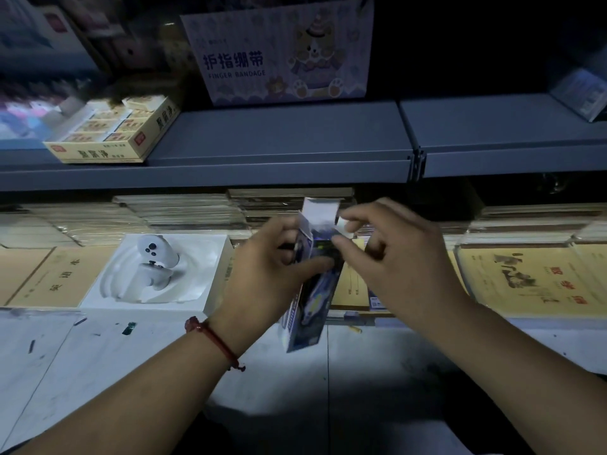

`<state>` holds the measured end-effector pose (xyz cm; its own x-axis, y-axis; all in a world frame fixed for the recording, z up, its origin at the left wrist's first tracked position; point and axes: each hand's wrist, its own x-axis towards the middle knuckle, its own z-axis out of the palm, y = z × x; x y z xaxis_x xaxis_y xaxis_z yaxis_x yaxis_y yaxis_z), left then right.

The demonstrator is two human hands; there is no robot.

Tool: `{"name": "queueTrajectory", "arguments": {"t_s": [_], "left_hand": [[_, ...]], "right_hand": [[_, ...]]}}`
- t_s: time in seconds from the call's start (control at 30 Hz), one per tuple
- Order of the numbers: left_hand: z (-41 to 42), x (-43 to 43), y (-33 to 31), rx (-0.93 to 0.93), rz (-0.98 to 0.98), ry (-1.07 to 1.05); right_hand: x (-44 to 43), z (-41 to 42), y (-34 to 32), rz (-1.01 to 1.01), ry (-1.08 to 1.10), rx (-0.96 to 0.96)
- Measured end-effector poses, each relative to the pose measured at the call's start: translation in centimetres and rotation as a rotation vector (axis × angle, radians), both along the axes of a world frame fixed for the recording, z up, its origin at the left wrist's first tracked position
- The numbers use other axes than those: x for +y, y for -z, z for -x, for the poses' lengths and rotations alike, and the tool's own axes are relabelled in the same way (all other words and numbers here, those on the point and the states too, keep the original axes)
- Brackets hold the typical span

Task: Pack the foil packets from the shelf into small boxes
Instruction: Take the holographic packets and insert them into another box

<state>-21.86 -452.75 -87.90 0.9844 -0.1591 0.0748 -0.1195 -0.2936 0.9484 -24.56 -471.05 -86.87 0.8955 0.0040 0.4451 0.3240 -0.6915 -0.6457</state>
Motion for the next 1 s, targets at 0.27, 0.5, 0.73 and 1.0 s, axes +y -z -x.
{"name": "queueTrajectory", "arguments": {"t_s": [0.27, 0.5, 0.73, 1.0], "left_hand": [[0.0, 0.4, -0.9, 0.093, 0.364, 0.134], [-0.1, 0.8, -1.4, 0.125, 0.37, 0.185], [0.0, 0.7, -1.6, 0.149, 0.382, 0.206], [0.2, 0.4, -1.6, 0.182, 0.398, 0.249]], "right_hand": [[-0.4, -0.6, -0.3, -0.439, -0.042, 0.281], [-0.4, -0.6, -1.1, -0.591, -0.142, 0.32], [-0.6, -0.6, -1.1, -0.621, -0.146, 0.257], [-0.6, -0.7, -1.1, -0.639, -0.089, 0.215]]}}
